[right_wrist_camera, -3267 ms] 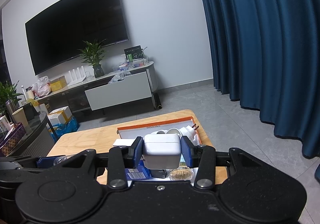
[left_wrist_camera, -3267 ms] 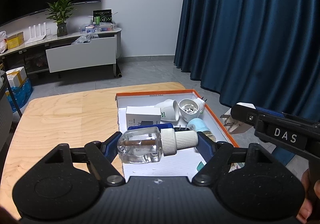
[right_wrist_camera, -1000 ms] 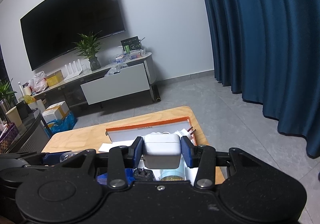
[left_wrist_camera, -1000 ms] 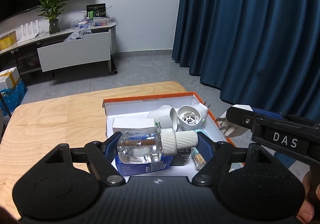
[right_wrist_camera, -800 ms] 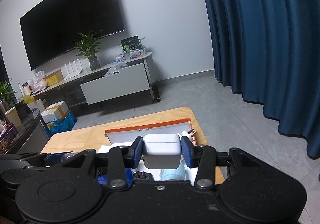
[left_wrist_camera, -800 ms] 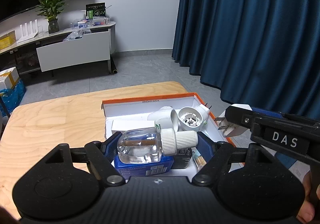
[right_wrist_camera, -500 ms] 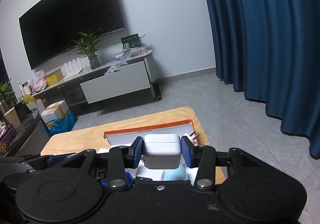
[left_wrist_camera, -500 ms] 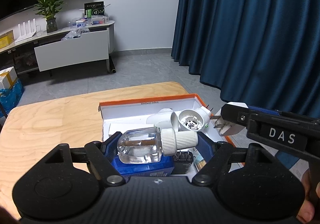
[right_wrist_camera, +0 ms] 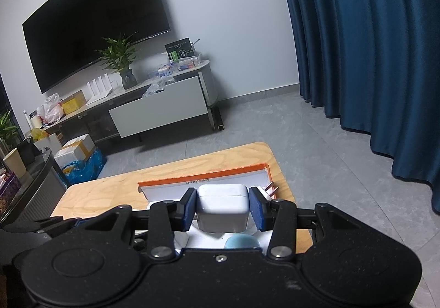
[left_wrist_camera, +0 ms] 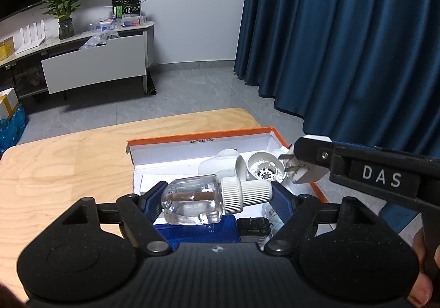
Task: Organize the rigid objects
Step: 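Lower both items into the box and open both grippers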
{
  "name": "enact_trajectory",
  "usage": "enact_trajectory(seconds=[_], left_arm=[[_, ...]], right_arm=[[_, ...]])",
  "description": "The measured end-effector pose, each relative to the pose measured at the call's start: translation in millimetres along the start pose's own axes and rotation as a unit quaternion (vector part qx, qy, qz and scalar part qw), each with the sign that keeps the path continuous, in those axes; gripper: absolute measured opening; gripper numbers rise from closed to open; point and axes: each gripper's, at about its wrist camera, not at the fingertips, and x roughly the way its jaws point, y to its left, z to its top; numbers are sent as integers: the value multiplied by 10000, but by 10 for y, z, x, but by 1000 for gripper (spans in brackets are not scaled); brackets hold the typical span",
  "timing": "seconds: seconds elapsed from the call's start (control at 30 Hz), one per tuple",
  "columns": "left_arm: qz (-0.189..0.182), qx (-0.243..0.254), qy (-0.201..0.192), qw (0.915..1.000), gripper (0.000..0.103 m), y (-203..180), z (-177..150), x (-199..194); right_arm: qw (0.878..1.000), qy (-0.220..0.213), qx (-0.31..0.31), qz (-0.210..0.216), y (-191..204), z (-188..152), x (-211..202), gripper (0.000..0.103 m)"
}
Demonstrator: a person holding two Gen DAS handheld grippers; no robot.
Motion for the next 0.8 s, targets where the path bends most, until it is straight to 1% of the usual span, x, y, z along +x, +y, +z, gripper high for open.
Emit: enact_trajectory(seconds=[0.43, 0.8], left_arm=[[-72, 2, 55, 10000, 80, 14, 34, 112], [-146, 2, 69, 9999, 80, 9, 43, 197]], right_arm=[[10000, 75, -57, 33, 22, 125, 187, 51], [9998, 161, -98, -24, 29, 225, 427, 51]])
